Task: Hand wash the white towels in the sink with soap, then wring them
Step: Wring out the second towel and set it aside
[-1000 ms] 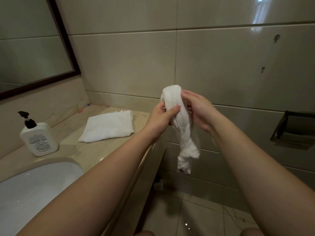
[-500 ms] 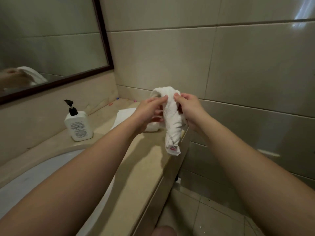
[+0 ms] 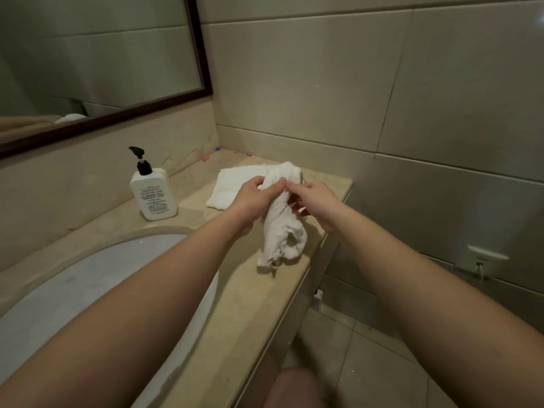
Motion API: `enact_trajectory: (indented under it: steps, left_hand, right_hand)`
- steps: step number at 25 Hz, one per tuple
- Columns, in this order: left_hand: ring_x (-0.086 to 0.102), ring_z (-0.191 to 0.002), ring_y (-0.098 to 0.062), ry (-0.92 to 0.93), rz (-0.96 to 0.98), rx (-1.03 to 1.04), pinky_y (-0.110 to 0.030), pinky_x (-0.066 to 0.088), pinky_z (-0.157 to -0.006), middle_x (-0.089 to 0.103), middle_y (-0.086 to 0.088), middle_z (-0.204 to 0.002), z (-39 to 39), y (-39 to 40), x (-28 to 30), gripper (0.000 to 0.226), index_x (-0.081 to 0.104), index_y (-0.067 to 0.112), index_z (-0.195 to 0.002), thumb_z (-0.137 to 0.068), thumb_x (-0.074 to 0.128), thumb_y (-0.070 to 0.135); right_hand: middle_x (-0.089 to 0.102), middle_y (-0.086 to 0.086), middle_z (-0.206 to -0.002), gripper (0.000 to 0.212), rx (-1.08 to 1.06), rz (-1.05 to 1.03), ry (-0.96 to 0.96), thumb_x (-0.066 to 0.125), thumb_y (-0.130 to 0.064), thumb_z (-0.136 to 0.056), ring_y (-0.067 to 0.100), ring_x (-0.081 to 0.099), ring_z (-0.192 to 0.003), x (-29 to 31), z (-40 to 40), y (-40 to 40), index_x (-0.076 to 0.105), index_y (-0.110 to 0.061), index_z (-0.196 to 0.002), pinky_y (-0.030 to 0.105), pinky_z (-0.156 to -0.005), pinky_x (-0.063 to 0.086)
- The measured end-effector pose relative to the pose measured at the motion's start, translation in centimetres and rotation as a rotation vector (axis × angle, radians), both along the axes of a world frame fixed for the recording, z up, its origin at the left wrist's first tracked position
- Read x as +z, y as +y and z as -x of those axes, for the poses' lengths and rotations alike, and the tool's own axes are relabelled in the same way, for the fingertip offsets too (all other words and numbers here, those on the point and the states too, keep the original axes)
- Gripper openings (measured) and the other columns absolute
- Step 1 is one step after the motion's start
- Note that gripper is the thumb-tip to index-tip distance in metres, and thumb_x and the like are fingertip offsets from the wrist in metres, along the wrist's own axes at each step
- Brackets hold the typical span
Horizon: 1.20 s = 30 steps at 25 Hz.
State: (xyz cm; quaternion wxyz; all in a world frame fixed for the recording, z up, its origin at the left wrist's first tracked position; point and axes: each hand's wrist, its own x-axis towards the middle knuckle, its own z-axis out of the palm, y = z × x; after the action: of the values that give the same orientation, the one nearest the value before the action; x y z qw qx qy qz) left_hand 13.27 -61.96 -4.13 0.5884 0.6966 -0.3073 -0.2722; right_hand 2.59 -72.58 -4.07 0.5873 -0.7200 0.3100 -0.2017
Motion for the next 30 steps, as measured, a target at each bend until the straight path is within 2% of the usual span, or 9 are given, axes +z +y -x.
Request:
enact_trajectory:
  steps: [5,8,10,13,15,20,23,26,30]
  left_hand:
    - [0.071,-0.090,-0.019,0.057,-0.029,-0.229,-0.034,0.058,-0.081,0.075,-0.008,-0.107,-0.1,1.3,-0.9,0.036,0.061,0.018,-0.129,-0.094,0.071,0.018]
    - [0.067,-0.075,-0.013,-0.076,-0.028,-0.122,-0.029,0.053,-0.071,0.076,-0.002,-0.086,0.6,1.3,-1.2,0.012,0.073,0.012,-0.098,-0.092,0.075,0.023]
    - [0.061,-0.061,-0.006,-0.149,-0.058,-0.072,-0.022,0.047,-0.060,0.069,0.007,-0.068,0.9,1.3,-1.0,0.018,0.070,0.015,-0.080,-0.093,0.074,0.027]
    - [0.065,-0.073,-0.018,-0.147,-0.079,-0.031,-0.030,0.048,-0.062,0.069,-0.008,-0.086,1.0,2.0,-1.6,0.023,0.069,0.010,-0.102,-0.093,0.074,0.030]
    - [0.063,-0.074,-0.020,-0.144,-0.095,-0.015,-0.031,0.048,-0.063,0.069,-0.010,-0.089,1.1,3.0,-2.3,0.029,0.068,0.008,-0.107,-0.092,0.074,0.032]
    - [0.056,-0.084,-0.022,-0.048,-0.192,-0.123,-0.034,0.045,-0.074,0.065,-0.009,-0.094,1.2,5.7,-3.2,0.041,0.066,-0.002,-0.116,-0.095,0.068,0.034]
    - [0.055,-0.080,-0.021,-0.019,-0.198,-0.133,-0.032,0.045,-0.071,0.062,-0.009,-0.089,1.0,7.2,-2.6,0.030,0.064,0.006,-0.102,-0.093,0.071,0.034]
    - [0.046,-0.065,-0.013,-0.165,-0.141,-0.055,-0.024,0.037,-0.057,0.053,0.000,-0.074,1.3,7.8,-1.7,0.025,0.055,0.016,-0.087,-0.093,0.073,0.032]
    - [0.054,-0.077,-0.017,-0.129,-0.063,-0.012,-0.030,0.042,-0.069,0.062,-0.005,-0.088,2.1,7.8,-1.6,0.034,0.060,0.007,-0.103,-0.096,0.067,0.039]
  right_hand:
    - [0.061,0.007,-0.073,0.036,-0.075,0.217,0.056,0.045,-0.030,-0.107,0.021,0.056,-0.064,-0.9,0.9,-0.4,0.060,-0.008,-0.082,0.034,-0.067,0.047]
    - [0.062,0.010,-0.077,0.032,-0.081,-0.027,-0.078,0.043,-0.024,-0.108,0.019,0.058,-0.063,-1.6,1.7,0.2,0.060,-0.010,-0.085,0.031,-0.061,0.054]
    - [0.067,0.010,-0.085,0.030,-0.079,-0.066,-0.093,0.047,-0.028,-0.107,0.018,0.063,-0.070,-2.1,2.2,0.9,0.064,-0.009,-0.091,0.030,-0.064,0.057]
    - [0.069,0.002,-0.074,0.042,-0.078,0.128,0.070,0.060,-0.044,-0.098,0.011,0.061,-0.063,-3.0,3.2,2.0,0.070,-0.007,-0.081,0.027,-0.062,0.048]
    - [0.067,-0.001,-0.065,0.036,-0.038,0.083,0.074,0.064,-0.038,-0.097,0.008,0.060,-0.055,-2.9,3.5,2.9,0.067,-0.011,-0.074,0.020,-0.053,0.046]
    - [0.064,0.021,-0.075,0.016,-0.017,-0.161,0.040,0.040,-0.016,-0.107,0.032,0.066,-0.061,-2.3,2.9,5.0,0.048,-0.007,-0.096,0.042,-0.066,0.060]
    - [0.061,0.017,-0.078,0.013,-0.026,-0.220,-0.020,0.037,-0.018,-0.108,0.029,0.062,-0.062,-2.3,3.0,5.8,0.046,-0.010,-0.102,0.038,-0.062,0.059]
    - [0.056,0.007,-0.072,0.024,-0.007,-0.129,-0.048,0.048,-0.026,-0.106,0.019,0.052,-0.061,-2.2,2.9,6.4,0.051,-0.012,-0.087,0.029,-0.057,0.048]
    - [0.068,0.013,-0.078,0.015,0.150,-0.324,-0.048,0.058,-0.018,-0.101,0.020,0.065,-0.063,-1.5,3.4,7.6,0.063,-0.003,-0.099,0.029,-0.060,0.057]
